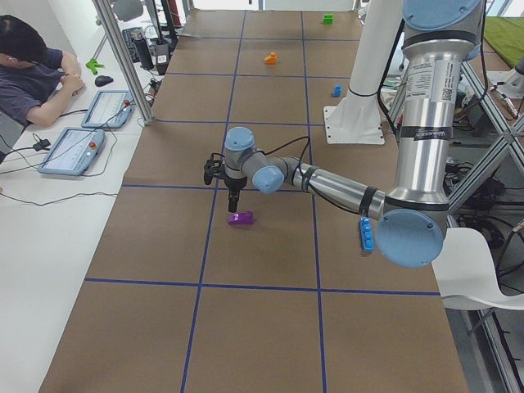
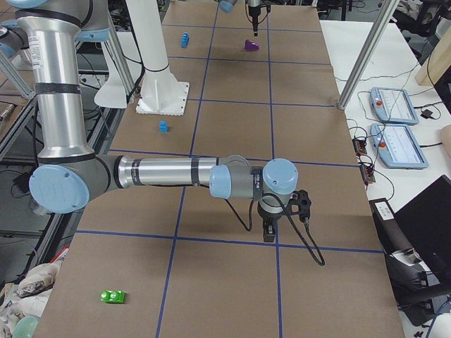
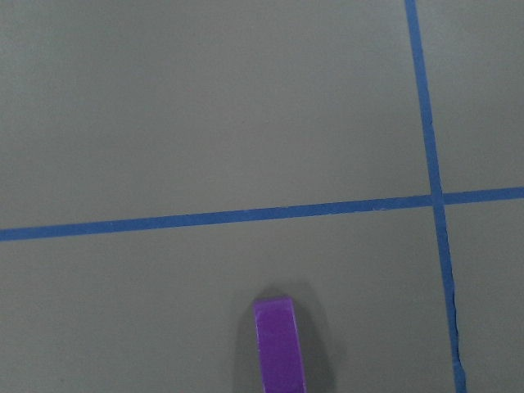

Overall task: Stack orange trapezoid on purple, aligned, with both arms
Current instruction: 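Lower the left gripper onto the purple trapezoid and grasp it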

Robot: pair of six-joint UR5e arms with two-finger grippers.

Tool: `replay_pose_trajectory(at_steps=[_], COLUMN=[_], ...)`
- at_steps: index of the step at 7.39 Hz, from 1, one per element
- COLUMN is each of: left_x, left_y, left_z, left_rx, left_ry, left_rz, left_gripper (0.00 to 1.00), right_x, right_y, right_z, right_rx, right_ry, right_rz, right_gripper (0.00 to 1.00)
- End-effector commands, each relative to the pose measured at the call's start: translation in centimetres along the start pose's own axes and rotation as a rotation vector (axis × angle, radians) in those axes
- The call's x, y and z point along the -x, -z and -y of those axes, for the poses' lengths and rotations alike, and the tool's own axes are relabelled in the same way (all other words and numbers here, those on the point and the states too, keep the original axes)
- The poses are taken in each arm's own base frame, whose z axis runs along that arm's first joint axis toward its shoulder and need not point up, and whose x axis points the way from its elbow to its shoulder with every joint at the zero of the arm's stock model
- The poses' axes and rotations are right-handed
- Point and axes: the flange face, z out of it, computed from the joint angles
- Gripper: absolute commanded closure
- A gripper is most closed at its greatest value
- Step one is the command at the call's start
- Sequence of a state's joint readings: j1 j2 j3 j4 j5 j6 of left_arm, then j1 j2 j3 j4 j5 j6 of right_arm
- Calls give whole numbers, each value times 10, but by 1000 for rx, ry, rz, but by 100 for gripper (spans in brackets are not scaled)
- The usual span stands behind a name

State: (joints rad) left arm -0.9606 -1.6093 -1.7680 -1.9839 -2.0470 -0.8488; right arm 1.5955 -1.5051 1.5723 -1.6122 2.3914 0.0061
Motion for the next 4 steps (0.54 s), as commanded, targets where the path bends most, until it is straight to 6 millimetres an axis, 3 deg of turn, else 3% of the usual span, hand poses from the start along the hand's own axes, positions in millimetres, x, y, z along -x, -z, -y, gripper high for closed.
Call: replay_pose_trajectory(at_steps=[1, 3, 4], left_x=[4, 21, 18], left_y=[-40, -63, -65], left_z=[-11, -12, -14], left_rx=[-17, -35, -32], left_ry=[-15, -28, -36], left_rz=[43, 6, 0], left_gripper=[0, 0, 0], right_x=[1, 2, 3], right_y=[1, 2, 3], right_z=[0, 1, 1], right_rx=[-1, -3, -5], right_ry=[0, 4, 6], right_rz=[0, 0, 0], right_gripper=[0, 0, 0])
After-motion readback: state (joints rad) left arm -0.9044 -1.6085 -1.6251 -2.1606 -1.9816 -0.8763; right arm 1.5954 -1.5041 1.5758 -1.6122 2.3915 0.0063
